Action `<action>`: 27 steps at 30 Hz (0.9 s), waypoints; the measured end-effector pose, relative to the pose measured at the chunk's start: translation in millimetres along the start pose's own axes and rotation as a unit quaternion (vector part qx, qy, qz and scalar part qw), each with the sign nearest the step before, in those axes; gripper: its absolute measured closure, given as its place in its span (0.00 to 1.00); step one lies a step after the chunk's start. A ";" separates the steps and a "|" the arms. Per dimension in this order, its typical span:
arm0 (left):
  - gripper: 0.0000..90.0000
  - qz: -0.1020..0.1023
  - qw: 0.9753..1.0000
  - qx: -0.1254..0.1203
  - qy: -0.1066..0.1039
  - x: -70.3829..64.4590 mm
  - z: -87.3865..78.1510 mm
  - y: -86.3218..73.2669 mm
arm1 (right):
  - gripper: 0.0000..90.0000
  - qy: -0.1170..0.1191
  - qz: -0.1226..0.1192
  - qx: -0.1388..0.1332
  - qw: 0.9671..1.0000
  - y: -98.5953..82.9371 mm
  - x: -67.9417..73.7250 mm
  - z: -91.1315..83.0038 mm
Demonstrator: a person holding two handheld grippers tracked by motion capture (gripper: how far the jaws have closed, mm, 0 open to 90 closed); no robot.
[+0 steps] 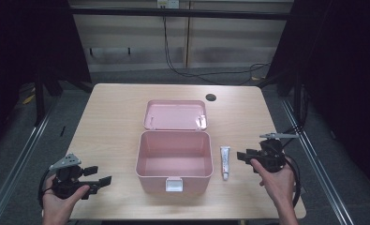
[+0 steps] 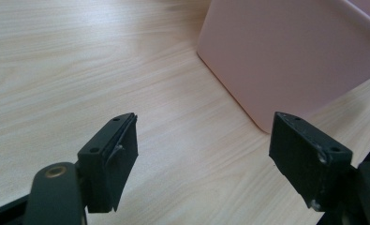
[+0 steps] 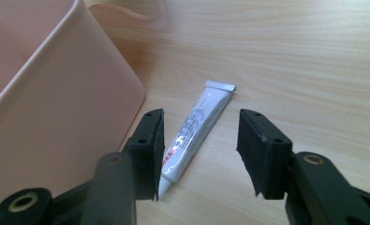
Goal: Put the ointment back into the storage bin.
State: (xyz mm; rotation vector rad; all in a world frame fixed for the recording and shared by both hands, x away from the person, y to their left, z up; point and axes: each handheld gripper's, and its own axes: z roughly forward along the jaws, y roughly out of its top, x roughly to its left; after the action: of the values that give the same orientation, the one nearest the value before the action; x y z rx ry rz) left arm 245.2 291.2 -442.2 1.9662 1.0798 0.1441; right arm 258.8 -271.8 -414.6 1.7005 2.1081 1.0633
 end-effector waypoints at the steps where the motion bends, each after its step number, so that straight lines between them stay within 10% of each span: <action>1: 0.26 0.001 1.000 0.000 0.000 -0.1 0.2 0.0 | 0.59 -0.001 -0.003 0.001 1.000 3.0 1.3 0.9; 11: 0.27 0.003 1.000 0.004 0.000 0.3 0.2 -0.2 | 0.44 0.008 -0.016 0.118 0.993 29.3 16.1 19.4; 19: 0.27 0.002 1.000 0.005 0.002 0.7 0.6 -0.3 | 0.46 -0.017 0.019 0.160 0.987 39.1 15.6 36.4; 27: 0.27 -0.001 1.000 0.005 0.004 0.6 0.8 -0.5 | 0.53 -0.038 -0.003 0.203 0.979 43.4 26.8 48.0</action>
State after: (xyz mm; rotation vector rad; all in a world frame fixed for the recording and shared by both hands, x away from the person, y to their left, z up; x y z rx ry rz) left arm 245.6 291.3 -443.2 1.9754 1.0890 0.1452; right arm 311.6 -225.8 -413.4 1.8661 2.3982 0.5787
